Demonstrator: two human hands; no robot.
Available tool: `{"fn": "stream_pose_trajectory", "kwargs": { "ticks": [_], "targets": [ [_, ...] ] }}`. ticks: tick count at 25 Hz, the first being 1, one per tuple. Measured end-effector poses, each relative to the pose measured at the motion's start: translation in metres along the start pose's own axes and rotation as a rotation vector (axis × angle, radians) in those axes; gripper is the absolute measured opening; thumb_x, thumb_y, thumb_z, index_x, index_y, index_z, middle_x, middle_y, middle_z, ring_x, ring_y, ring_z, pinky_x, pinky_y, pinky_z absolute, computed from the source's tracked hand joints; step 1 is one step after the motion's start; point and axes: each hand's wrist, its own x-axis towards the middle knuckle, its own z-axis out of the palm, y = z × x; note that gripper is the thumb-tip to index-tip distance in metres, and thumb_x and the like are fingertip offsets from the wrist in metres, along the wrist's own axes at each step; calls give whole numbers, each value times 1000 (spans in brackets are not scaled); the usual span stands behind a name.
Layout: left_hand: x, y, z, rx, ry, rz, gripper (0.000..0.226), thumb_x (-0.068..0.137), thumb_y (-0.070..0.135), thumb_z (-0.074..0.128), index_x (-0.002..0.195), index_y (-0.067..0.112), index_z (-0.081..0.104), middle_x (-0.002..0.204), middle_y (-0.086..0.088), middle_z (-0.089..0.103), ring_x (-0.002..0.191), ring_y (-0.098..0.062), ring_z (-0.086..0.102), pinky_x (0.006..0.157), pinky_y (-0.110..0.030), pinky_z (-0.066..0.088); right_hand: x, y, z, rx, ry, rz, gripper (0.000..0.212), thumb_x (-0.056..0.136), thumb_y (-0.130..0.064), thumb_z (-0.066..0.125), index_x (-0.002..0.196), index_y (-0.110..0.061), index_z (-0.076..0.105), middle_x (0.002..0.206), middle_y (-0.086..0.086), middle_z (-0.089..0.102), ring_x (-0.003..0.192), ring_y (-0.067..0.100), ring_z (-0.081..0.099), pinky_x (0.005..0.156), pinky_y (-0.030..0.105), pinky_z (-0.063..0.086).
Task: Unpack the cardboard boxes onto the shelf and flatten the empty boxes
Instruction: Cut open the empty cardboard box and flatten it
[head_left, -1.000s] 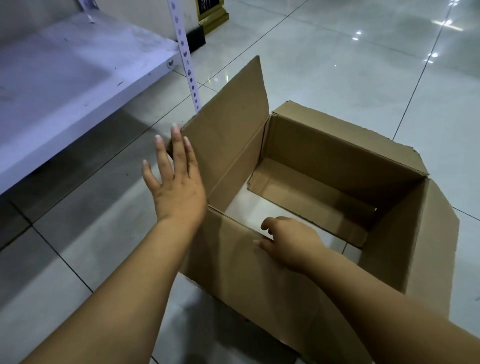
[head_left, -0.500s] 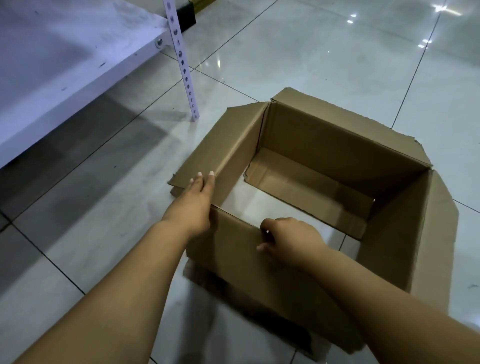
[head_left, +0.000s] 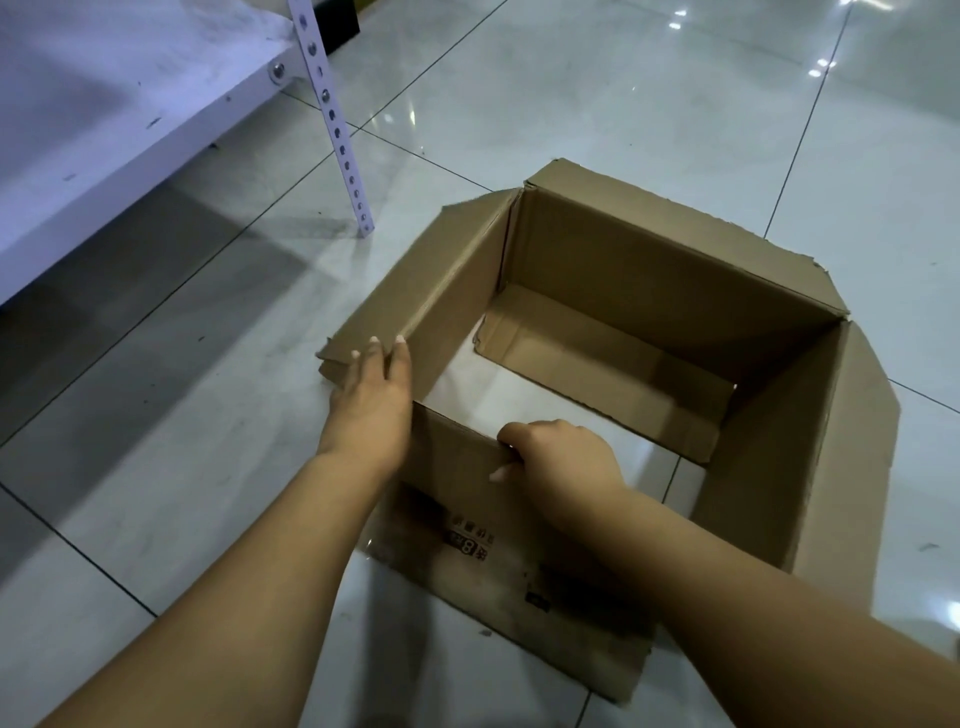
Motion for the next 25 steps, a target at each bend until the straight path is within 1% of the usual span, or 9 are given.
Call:
{"fn": "stream_pose_trajectory", "kwargs": {
  "ticks": [3,5,7,9,12,15,18,22,25],
  "targets": [
    [-6,12,-5,97,2,95,76,88,-5,47,151,17,12,158,-14,-7,145,-37,-9,118,-46,6,-4,3,-3,92,16,70,39,92,-52,53,114,-21,59,109,1,64,100,24,58,77,34,50],
    [-9,20,-8,139,-14,164,67,87,0,48,147,19,24,158,-12,-2,145,-35,-11,117,-50,0,-8,8,-8,99,57,104,44,93,-57,48,119,-23,58,112,-2,64,102,21,59,78,34,51],
    [-15,33,-10,169,-61,251,60,88,8,50,143,22,32,157,-8,8,145,-32,-5,116,-51,-1,-17,18,-16,83,98,137,40,95,-53,46,121,-24,57,114,-3,64,102,20,59,74,32,49],
    [-22,48,-11,182,-114,341,56,89,18,55,141,24,37,154,-3,18,144,-27,4,115,-50,2,-26,33,-25,70,125,184,37,96,-50,48,121,-25,57,113,-3,65,99,20,61,70,30,47],
    [-29,66,-11,201,-176,446,52,88,32,60,137,27,43,145,3,34,138,-21,19,113,-46,10,-42,58,-35,42,160,264,34,95,-48,50,119,-25,58,109,-1,66,95,22,61,76,35,54],
    [-33,85,-7,217,-208,506,50,88,36,60,135,29,46,138,6,42,132,-20,28,108,-41,18,-69,85,-41,31,203,355,32,94,-44,54,117,-22,58,105,0,64,91,19,60,76,37,55],
    [-36,104,-1,189,-239,556,49,88,31,60,135,29,46,137,6,44,131,-19,30,103,-37,24,-96,111,-42,28,215,462,40,93,-42,57,126,-21,53,116,3,57,102,22,56,82,37,54],
    [-35,124,6,133,-289,619,47,89,26,59,134,29,48,136,7,48,128,-18,36,101,-35,29,-120,134,-39,79,159,619,53,90,-40,63,135,-19,42,135,10,43,123,30,44,97,42,46],
    [-33,127,11,117,-378,661,50,87,29,65,134,29,49,135,7,50,122,-18,45,101,-35,39,-128,141,-35,72,115,697,64,89,-41,65,139,-17,34,141,12,36,127,31,41,97,42,44]
  ]
}}
